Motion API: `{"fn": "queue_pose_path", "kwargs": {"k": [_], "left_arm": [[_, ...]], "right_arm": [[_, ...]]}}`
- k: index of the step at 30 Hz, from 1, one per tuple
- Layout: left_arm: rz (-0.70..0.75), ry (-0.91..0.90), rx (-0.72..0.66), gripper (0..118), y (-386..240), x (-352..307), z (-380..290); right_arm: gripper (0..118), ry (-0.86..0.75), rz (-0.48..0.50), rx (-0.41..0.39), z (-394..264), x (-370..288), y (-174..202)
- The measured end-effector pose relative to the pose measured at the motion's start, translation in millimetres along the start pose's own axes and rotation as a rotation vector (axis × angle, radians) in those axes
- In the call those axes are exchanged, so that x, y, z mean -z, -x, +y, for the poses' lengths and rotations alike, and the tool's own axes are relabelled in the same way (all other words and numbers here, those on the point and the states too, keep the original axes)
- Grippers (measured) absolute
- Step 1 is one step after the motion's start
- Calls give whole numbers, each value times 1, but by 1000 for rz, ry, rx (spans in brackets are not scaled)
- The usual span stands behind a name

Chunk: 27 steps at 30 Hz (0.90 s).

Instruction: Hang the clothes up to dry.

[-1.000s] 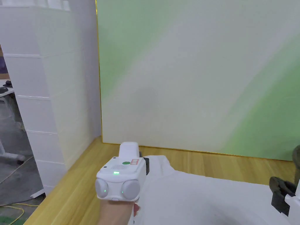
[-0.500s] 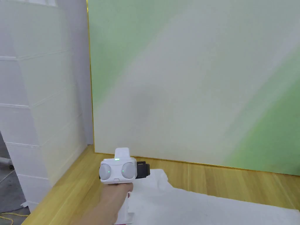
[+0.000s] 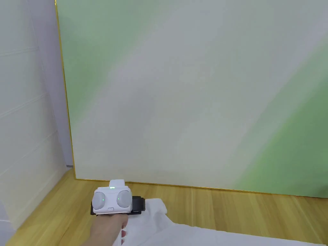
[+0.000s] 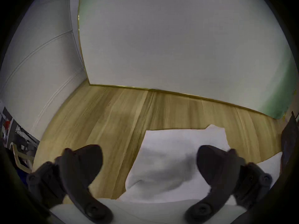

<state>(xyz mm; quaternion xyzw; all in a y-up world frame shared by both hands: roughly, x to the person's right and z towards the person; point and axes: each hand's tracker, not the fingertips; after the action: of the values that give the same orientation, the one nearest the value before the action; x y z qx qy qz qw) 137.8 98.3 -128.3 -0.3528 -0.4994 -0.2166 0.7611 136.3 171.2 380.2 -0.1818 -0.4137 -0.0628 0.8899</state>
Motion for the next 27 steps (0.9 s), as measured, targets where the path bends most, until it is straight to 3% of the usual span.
{"fn": "queue_pose_path", "kwargs": {"k": [1, 2, 3, 4, 5, 6, 8, 17, 18, 19, 20, 21, 23, 24, 27], "left_arm": [[-21, 1, -3, 99, 2, -2, -2], [-54, -16, -28, 86, 3, -3, -5], [-60, -11, -25, 61, 3, -4, -6], [-64, 26, 1, 44, 3, -1, -7], [-60, 71, 32, 33, -1, -1, -13], [-54, -14, 71, 27, -4, -2, -12], [-112, 24, 23, 7, -2, -8, -15], [-50, 15, 67, 6, 6, -15, -25], [-52, 8, 79, 7, 9, -18, -29], [-54, 6, 81, 6, 10, -21, -33], [-54, 3, 79, 7, 13, -23, -35], [-57, 2, 78, 6, 15, -25, -37], [-54, 0, 81, 6, 17, -25, -40], [-53, -2, 85, 6, 17, -25, -40], [-53, -5, 93, 6, 15, -26, -40]], "right_arm": [[0, 2, 1, 3, 0, 2, -1], [0, 6, 1, 6, 0, 5, -1], [0, 7, -1, 14, 0, 7, -2], [0, 8, 2, 20, 0, 9, -1], [0, 9, 6, 26, 0, 11, -2], [0, 10, 7, 31, 0, 12, -1], [0, 12, 10, 32, 0, 15, 1], [0, 23, -28, 15, 31, 47, -9], [11, 40, -31, 11, 41, 56, -14], [45, 83, -15, 10, 49, 68, -18], [89, 122, -6, 0, 57, 82, -22], [118, 175, -12, -9, 65, 98, -25], [116, 236, 24, 41, 76, 129, -25], [117, 282, -33, 42, 83, 138, -31], [116, 435, -59, 167, 84, 190, -43]]}}
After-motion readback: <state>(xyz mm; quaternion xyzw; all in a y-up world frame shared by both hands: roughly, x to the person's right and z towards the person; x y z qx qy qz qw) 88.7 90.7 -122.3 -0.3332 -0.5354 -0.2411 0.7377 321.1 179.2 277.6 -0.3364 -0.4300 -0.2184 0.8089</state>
